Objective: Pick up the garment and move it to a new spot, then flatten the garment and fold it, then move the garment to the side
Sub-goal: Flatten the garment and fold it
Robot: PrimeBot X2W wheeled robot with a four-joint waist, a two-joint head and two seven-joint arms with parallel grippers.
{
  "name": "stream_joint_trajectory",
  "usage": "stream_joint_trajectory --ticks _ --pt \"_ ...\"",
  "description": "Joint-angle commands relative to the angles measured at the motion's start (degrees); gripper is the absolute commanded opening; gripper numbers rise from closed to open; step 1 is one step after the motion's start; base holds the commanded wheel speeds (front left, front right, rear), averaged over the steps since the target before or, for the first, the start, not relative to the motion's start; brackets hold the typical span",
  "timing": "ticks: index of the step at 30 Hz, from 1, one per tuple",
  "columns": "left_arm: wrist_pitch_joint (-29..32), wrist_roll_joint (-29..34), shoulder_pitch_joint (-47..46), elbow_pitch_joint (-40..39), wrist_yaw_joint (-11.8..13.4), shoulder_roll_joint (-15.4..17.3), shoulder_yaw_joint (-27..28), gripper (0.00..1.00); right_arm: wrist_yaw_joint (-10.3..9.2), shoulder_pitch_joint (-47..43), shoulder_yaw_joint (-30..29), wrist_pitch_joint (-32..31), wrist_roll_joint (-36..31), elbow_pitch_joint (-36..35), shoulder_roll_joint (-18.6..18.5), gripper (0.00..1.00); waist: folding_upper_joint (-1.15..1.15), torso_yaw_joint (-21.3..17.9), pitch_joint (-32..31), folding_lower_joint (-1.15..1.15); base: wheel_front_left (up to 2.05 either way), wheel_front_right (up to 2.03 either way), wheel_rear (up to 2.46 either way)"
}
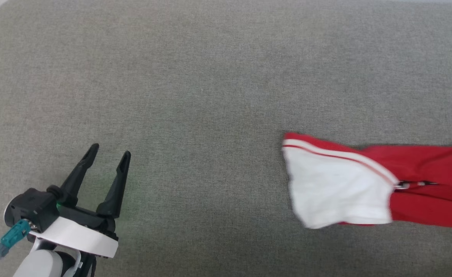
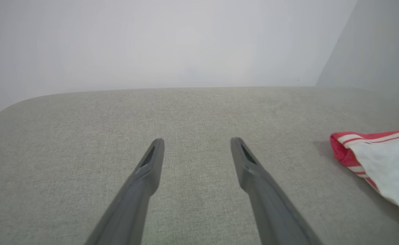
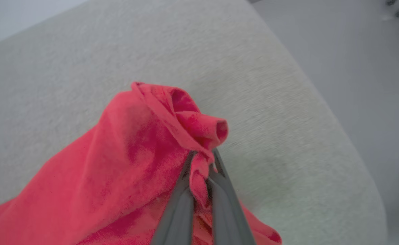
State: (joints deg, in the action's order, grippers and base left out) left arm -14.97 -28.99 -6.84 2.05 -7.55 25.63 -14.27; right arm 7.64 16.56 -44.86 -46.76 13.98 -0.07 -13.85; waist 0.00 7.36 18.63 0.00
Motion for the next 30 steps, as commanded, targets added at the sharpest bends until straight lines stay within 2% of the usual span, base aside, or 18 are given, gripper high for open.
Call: stream_joint_trajectory --ticks 1,5,8,10,20,21,30 --pt "-0.28 -0.52 -0.63 0.01 0.14 0.15 0.09 1.0 -0.28 0.98 -1.32 0.56 -0.66 0.14 -0.59 0.0 0.0 -0.06 0.03 0.0 0.0 0.0 0.0" --pt "-0.28 0.02 -1.04 0.14 0.14 0.05 0.62 1.0 -0.22 2.07 -3.08 0.6 -1.27 0.93 -1.68 0.0 0.0 -0.12 -0.26 0.0 0.0 0.0 0.0" --pt "-0.28 0.68 -0.77 0.41 0.14 -0.1 0.83 1.0 -0.19 1.25 0.08 0.12 -0.05 1.2 -1.87 0.0 0.0 -0.2 -0.69 0.0 0.0 0.0 0.0" --pt "-0.28 0.7 -0.39 0.34 0.14 -0.3 0.77 1.0 -0.18 0.33 3.01 -0.91 1.25 -0.31 -0.74 0.0 0.0 -0.24 -1.08 0.0 0.0 0.0 0.0" --pt "-0.28 1.22 1.01 0.65 0.14 -0.65 0.98 1.0 -0.18 -7.57 25.09 -7.62 6.6 -16.04 2.71 0.0 0.0 -0.43 -2.48 0.0 0.0 0.0 0.0" --pt "-0.28 1.22 1.01 0.65 0.14 -0.65 0.98 1.0 -0.18 -7.57 25.09 -7.62 6.6 -16.04 2.71 0.0 0.0 -0.43 -2.48 0.0 0.0 0.0 0.0" --pt "-0.28 -0.12 -0.88 0.02 0.14 -1.13 0.05 1.0 -0.18 -8.79 42.23 -9.79 7.18 -21.44 5.15 0.0 0.0 1.39 -2.24 0.0 0.0 0.0 0.0"
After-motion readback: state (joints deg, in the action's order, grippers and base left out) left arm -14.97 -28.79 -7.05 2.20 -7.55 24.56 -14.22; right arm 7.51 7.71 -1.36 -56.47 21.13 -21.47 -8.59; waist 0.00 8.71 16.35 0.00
